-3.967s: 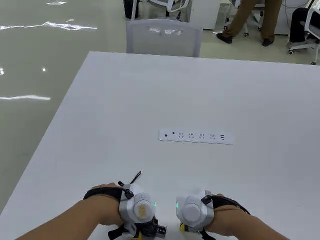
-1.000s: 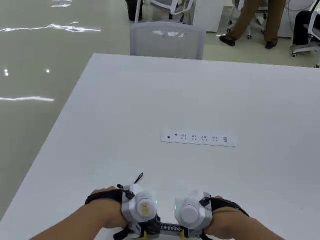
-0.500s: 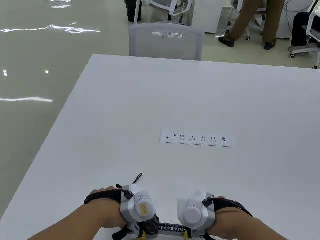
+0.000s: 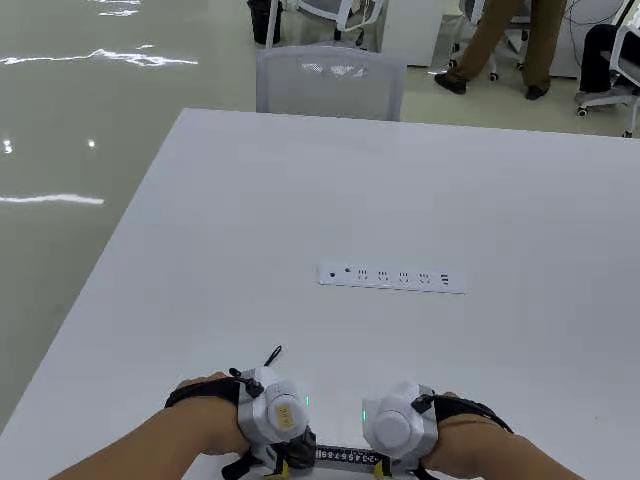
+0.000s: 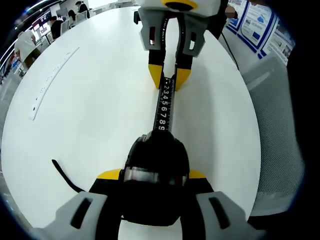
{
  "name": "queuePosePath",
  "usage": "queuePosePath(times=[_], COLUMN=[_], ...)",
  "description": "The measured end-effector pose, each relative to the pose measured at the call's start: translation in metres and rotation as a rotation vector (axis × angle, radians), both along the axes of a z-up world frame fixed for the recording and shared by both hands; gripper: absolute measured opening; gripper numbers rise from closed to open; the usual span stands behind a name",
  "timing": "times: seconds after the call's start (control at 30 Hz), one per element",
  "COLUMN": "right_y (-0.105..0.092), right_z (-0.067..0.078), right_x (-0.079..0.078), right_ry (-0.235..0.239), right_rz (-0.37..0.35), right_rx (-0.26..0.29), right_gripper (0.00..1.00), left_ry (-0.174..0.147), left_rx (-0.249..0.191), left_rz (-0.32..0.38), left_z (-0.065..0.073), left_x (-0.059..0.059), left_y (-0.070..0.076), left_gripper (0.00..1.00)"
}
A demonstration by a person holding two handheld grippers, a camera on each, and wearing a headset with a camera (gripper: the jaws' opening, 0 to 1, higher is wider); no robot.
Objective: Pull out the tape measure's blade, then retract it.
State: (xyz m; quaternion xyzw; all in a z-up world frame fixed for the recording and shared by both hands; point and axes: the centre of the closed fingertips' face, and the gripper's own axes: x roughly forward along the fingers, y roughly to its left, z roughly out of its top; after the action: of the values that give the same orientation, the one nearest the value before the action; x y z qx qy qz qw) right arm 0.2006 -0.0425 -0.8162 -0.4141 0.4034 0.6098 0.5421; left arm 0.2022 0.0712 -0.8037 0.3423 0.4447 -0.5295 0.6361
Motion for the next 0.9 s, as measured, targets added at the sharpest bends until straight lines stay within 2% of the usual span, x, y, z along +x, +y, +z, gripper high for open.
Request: queuePosePath(times=[0.23,0.47,0.63,0.77,0.9], right_y=[-0.002,-0.006,-0.009,-0.01,-0.011], right_z=[0.0,0.0,0.001,0.002,0.002], right_x=[0.0,0.0,0.0,0.0,0.0], right_ry=[-0.004,-0.003,-0.004,-0.005,-0.007], right_rz=[0.006,0.007,0.006,0.005,0.003], right_rx=[0.0,-0.011,-0.014,-0.014,-0.016], right_gripper=[0.12,0.12,0.12,0.13,0.13], left_ry=[0.0,0.003,0.004,0.001,0.002], left_rx=[0.002,0.001,0.001,0.003,0.002], left_rz=[0.0,0.003,0.004,0.003,0.005], left_z=[0.003,-0.005,-0.006,-0.001,-0.001], left_x=[-0.001,0.003,0.003,0.0,0.0], left_y=[-0.001,0.002,0.003,0.001,0.001], left_gripper=[0.39,0.39,0.39,0.39,0.39])
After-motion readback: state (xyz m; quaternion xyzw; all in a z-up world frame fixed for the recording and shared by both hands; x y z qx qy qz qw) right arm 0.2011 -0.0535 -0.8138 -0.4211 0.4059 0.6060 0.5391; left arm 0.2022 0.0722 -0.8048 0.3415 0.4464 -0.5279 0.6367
